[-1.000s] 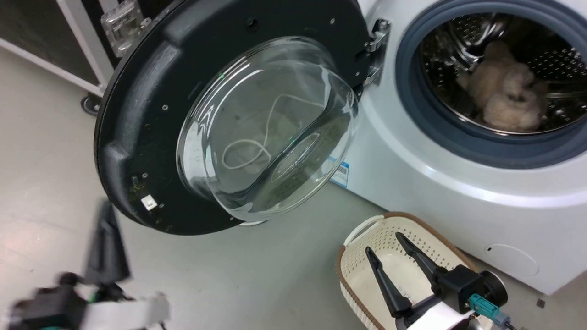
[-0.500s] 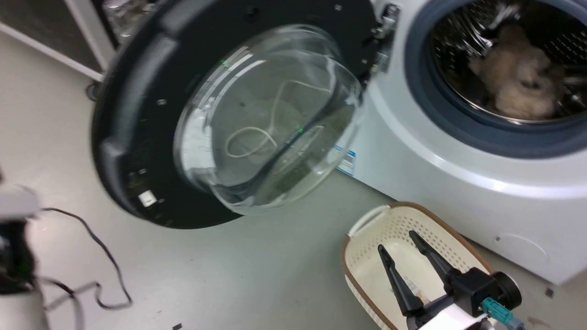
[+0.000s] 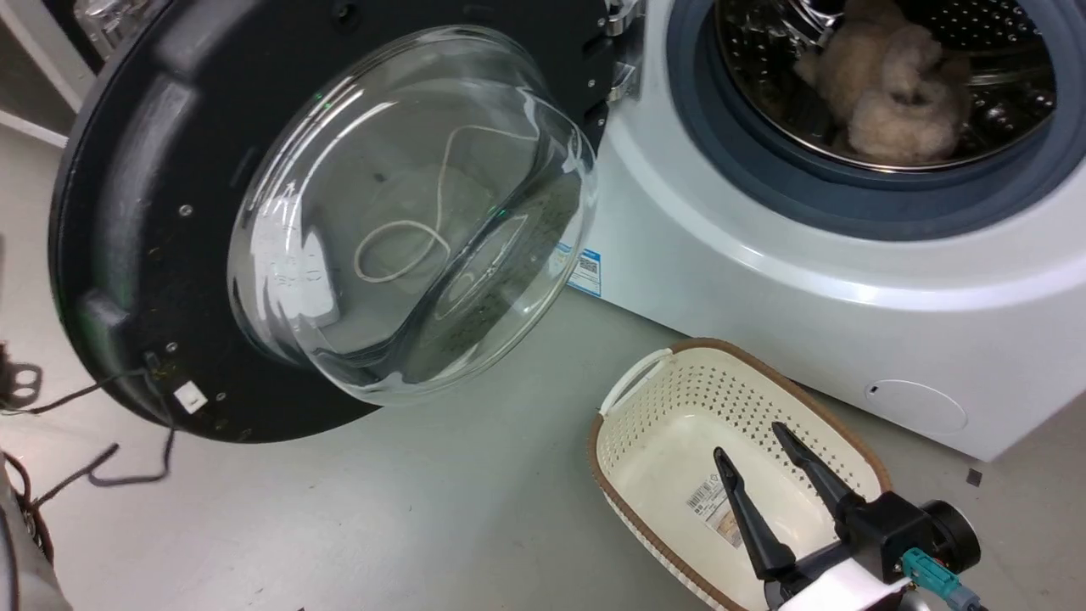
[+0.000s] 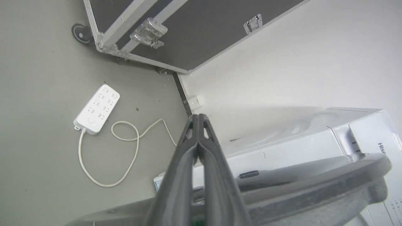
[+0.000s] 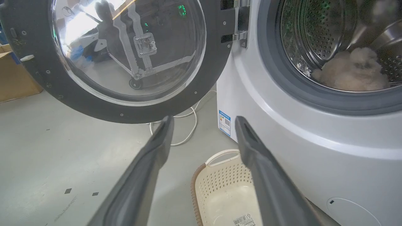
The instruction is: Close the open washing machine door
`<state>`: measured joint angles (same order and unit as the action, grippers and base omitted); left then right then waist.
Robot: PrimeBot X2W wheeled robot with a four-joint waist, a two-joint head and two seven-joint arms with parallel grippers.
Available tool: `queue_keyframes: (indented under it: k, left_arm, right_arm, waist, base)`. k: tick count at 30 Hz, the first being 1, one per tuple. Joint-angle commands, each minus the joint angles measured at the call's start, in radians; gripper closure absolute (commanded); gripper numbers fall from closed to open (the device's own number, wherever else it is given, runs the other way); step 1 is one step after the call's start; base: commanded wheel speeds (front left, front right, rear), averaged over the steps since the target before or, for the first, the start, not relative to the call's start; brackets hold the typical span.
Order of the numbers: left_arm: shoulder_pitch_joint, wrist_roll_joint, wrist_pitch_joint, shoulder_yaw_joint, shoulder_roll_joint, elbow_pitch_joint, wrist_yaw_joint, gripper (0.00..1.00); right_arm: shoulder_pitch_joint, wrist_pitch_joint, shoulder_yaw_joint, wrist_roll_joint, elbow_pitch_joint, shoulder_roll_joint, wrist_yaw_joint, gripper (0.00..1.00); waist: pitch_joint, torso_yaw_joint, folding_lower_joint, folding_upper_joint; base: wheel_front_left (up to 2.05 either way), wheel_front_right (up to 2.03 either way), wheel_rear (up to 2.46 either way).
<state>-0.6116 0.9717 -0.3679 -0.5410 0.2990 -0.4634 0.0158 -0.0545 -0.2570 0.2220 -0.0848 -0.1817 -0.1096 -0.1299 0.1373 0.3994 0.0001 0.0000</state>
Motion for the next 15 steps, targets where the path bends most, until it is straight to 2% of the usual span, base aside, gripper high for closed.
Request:
queue_keyframes:
  k: [1,11,15]
  left_arm:
    - [-0.015,0.022,-0.044,0.0,0.003,-0.014,-0.003,1.0]
    - [0.096,0.172,-0.351,0.022,-0.018,0.079,0.029,1.0]
    - [0.17,0.246,-0.462,0.029,-0.055,0.167,0.04,1.0]
  right_arm:
    - [-0.009,-0.005,-0.001,-0.003,0.003,-0.004,-0.001,0.0]
    - [0.003,-0.005,-0.017,-0.009,-0.003,0.011,-0.001,0.0]
    - [0.007,-0.005,-0.041,-0.01,-0.005,0.021,-0.001,0.0]
  waist:
    - [-0.002,-0.006,-0.0001,0.0]
    - [-0.049,-0.017,-0.0001,0.0]
    - [-0.076,-0.025,-0.0001,0.0]
  base:
    - [0.0,0.0,0.0]
    - [0.0,0.0,0.0]
    - [0.0,0.0,0.0]
